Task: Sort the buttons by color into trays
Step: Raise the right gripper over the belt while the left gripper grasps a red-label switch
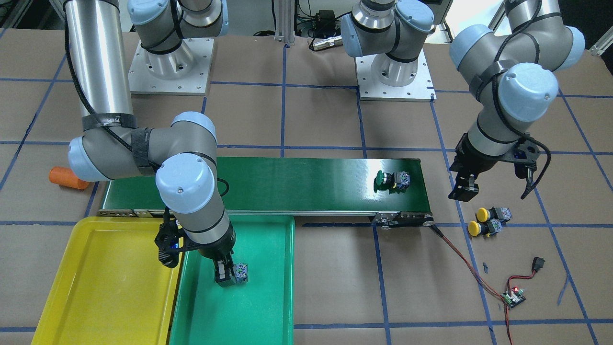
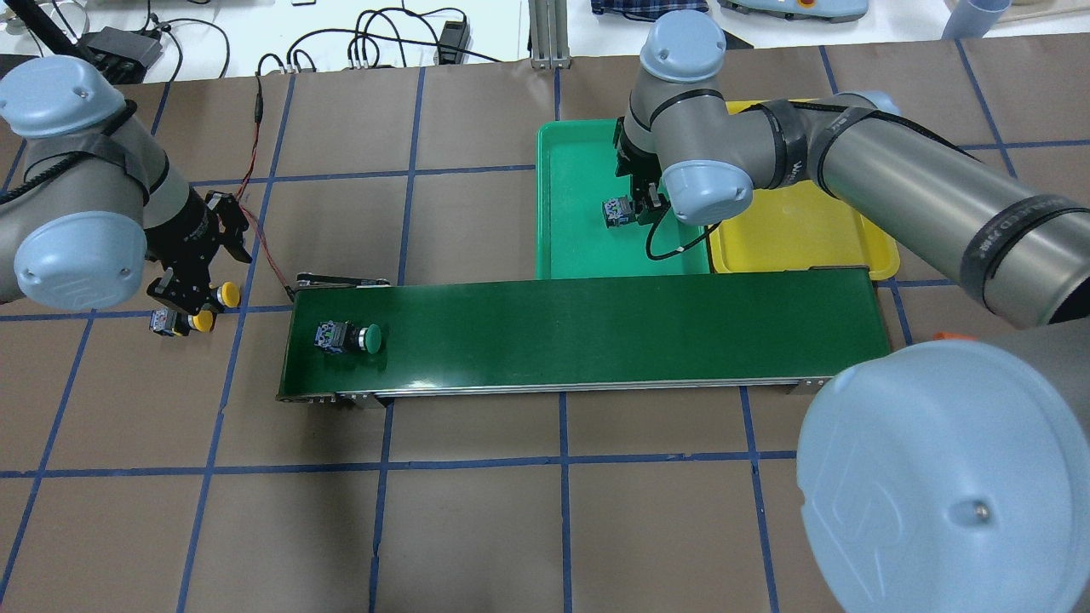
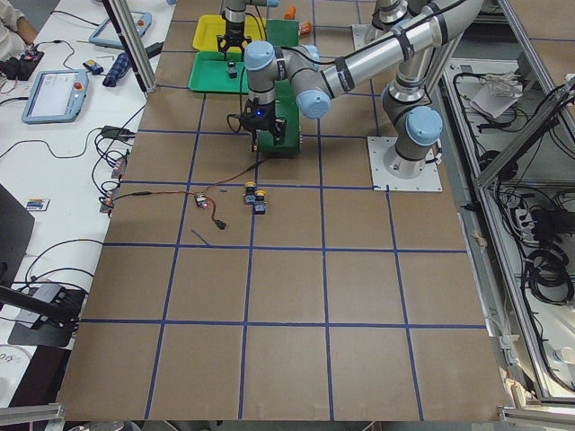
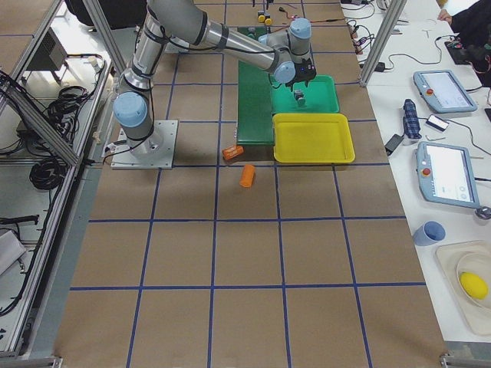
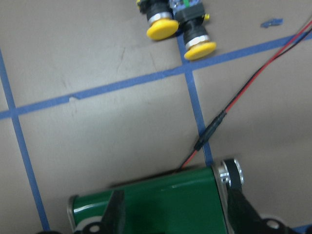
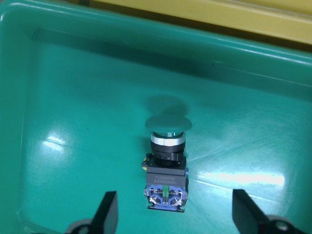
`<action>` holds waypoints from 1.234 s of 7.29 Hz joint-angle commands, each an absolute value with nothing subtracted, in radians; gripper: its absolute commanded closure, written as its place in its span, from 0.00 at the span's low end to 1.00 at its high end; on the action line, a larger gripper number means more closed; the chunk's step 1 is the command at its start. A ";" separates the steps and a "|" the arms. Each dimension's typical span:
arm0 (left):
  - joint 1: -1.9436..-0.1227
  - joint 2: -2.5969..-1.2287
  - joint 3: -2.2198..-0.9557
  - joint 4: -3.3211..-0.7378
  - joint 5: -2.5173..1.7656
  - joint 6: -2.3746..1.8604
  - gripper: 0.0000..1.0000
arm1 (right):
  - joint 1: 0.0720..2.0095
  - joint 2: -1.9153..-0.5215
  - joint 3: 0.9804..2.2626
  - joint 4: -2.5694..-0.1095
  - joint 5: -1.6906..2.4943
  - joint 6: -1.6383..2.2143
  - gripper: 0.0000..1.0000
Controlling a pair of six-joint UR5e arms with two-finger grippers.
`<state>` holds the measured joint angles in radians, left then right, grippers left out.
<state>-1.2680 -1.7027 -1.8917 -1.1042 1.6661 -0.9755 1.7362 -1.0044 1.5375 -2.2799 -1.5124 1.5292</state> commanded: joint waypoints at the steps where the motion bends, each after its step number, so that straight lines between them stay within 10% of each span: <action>1: -1.197 -1.736 -1.864 -1.069 1.667 -0.858 0.23 | 1.732 -1.061 1.540 -2.228 -1.517 1.539 0.00; 9: -1.086 -1.902 -1.836 -0.917 1.724 -0.891 0.20 | 1.707 -1.478 1.792 -1.895 -1.529 1.557 0.00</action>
<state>-1.0907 -1.8812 -1.8433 -0.9308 1.7249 -0.8677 1.7108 -1.4273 1.7791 -1.9899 -1.5275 1.5568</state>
